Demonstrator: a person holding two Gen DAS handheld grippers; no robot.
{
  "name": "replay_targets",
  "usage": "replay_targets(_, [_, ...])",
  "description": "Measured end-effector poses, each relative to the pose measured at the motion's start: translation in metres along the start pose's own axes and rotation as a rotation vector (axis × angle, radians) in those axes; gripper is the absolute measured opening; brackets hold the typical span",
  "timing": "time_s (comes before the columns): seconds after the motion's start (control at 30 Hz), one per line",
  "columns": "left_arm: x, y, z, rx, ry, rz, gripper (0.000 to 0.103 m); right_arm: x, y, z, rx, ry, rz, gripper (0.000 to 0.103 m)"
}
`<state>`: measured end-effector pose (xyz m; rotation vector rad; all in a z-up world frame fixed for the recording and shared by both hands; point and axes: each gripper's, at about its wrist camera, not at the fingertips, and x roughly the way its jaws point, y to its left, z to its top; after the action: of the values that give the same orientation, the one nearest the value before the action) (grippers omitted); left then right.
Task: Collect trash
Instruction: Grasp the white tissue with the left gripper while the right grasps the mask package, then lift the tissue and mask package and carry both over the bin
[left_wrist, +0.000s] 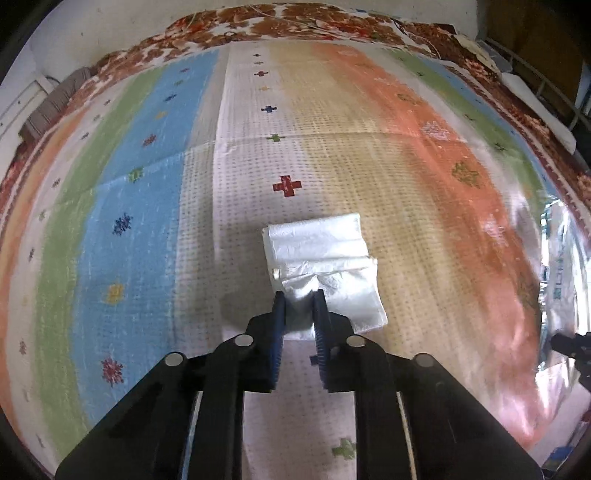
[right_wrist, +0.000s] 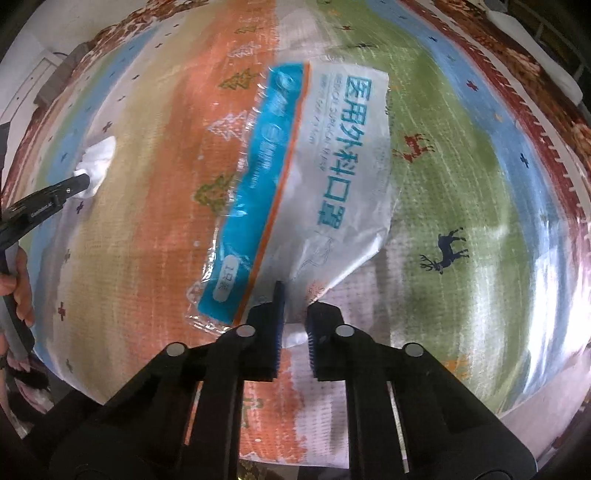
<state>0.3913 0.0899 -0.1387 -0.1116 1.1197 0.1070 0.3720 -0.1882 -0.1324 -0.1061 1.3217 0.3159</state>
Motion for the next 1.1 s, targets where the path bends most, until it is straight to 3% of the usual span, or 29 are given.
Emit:
replay_targets(0.5, [-0.061,-0.003,-0.014,-0.088,-0.029,-0.091,0.008,-0.042,0.032,-0.015,-0.103,-0.051,0.03,0.006])
replay_targets(0.67, [-0.082,-0.013,-0.023,-0.045,-0.038,-0.083,0.007,-0.056,0.048,-0.026,-0.148,-0.056,0.056,0.006])
replay_targets(1.1, [-0.133,-0.024,-0.049,-0.049,-0.075,-0.152,0.007,-0.107,0.058,-0.053,-0.177,-0.123,0.086,0.006])
